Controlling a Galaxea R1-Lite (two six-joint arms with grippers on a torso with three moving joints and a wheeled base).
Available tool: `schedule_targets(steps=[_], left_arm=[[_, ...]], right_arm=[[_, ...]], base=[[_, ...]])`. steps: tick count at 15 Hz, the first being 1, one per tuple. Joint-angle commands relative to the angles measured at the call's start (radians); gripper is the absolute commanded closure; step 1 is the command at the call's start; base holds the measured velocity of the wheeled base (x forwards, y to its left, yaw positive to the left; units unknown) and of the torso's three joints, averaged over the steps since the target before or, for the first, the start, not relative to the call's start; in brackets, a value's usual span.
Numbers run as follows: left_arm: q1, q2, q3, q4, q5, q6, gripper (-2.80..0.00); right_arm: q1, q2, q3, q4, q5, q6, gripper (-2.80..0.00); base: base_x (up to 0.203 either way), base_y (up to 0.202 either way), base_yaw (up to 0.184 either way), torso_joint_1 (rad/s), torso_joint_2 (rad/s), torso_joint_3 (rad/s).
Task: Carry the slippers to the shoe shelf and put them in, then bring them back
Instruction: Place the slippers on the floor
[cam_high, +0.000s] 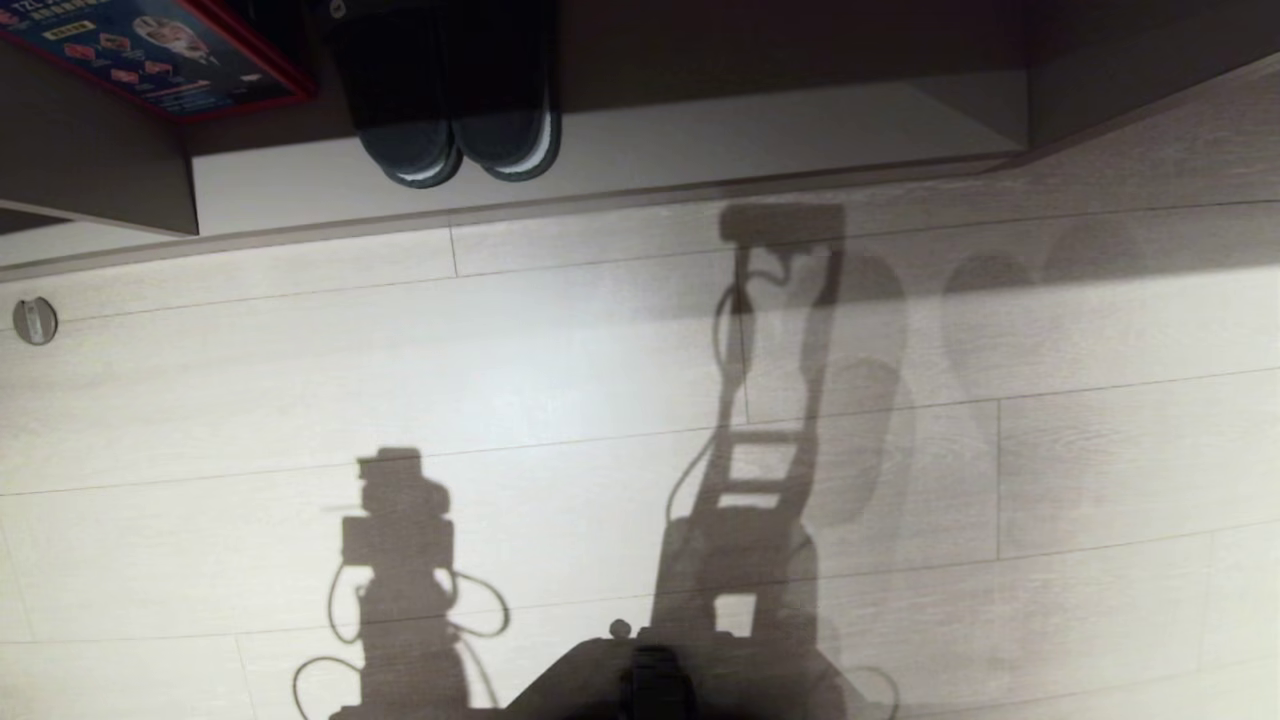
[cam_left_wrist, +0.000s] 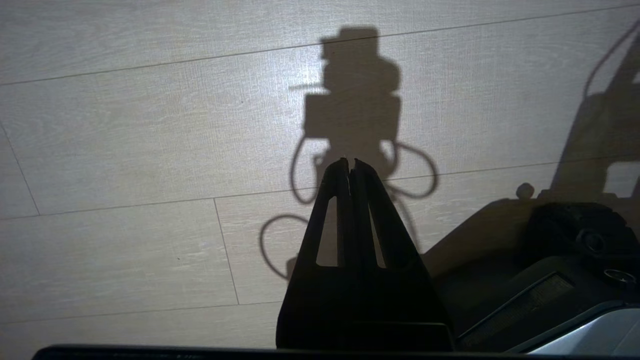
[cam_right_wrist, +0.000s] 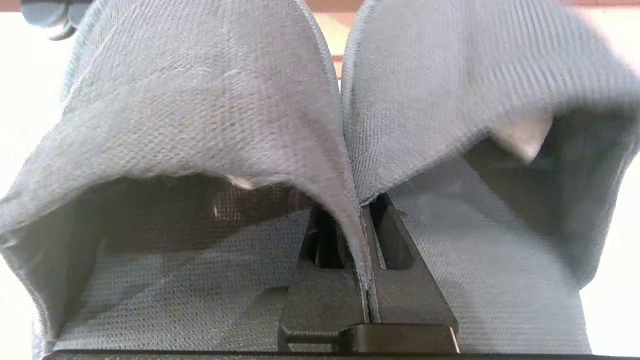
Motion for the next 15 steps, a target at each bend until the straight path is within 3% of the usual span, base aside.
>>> schedule_targets(steps=[1,6,12,15], left_arm=[[0.0,0.0,0.0,0.0,0.0,0.0,0.0],[0.0,0.0,0.0,0.0,0.0,0.0,0.0],[0.001,0.0,0.0,0.0,0.0,0.001,0.0],[0.002,0.0,0.0,0.0,-0.002,0.003,0.0]], right_arm=[[-0.017,-0.045,0.014,0.009,0.02,0.005,0.0],[-0.045,-0.253,0.041,0.323,0.064,0.032,0.0],[-0.046,-0.261,0.063,0.518,0.053,0.03,0.0],[-0.046,-0.261,0.062,0.519,0.06,0.026,0.0]], base=[[0.0,0.0,0.0,0.0,0.0,0.0],[0.0,0.0,0.0,0.0,0.0,0.0],[0.0,0.0,0.0,0.0,0.0,0.0],[0.0,0.0,0.0,0.0,0.0,0.0]])
